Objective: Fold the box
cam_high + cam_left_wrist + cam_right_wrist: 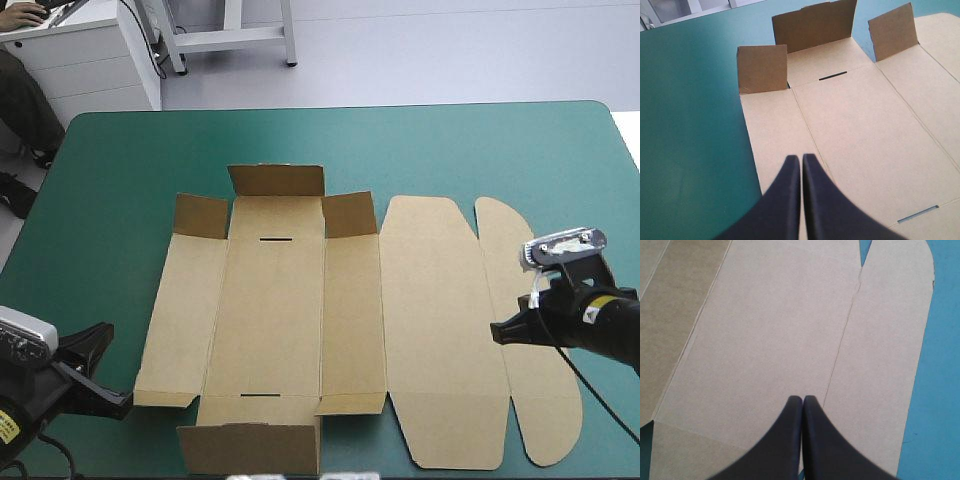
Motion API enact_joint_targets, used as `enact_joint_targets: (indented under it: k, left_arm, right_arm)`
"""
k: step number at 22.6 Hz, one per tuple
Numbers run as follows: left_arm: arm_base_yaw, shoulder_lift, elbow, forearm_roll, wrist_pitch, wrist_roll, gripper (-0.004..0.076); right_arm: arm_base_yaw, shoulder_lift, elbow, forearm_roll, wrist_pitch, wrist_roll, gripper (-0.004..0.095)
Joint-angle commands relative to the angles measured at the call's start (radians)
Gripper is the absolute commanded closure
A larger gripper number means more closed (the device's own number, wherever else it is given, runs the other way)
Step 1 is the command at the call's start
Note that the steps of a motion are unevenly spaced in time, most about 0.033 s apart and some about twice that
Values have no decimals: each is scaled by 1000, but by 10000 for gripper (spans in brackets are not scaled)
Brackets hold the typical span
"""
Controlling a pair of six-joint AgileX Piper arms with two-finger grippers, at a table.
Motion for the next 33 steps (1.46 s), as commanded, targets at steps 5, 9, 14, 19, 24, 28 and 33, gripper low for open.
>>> enact_joint_targets:
  k: [5, 9, 14, 19, 24, 28, 33]
  left_arm:
    - [-2, 54, -31, -5, -53, -96, 731]
    - [-2, 254, -46, 0, 7, -78, 727]
    - [-2, 546, -257, 98, 77, -47, 705]
    - [0, 731, -509, 74, 149, 18, 705]
    - [120, 812, -580, -158, 167, 190, 705]
    - [379, 864, -579, -456, 252, 390, 705]
    - [658, 926, -577, -703, 323, 521, 705]
  right_arm:
    - [-4, -116, 36, 7, 13, 13, 926]
    - [-4, -123, 41, 5, 26, 13, 926]
    - [-4, -128, 41, -11, 24, 11, 926]
    - [-4, -128, 41, -11, 24, -3, 927]
    - [-4, -128, 41, -11, 20, -3, 927]
    - [-4, -128, 41, -11, 16, -3, 927]
    - [-4, -128, 41, -11, 14, -3, 927]
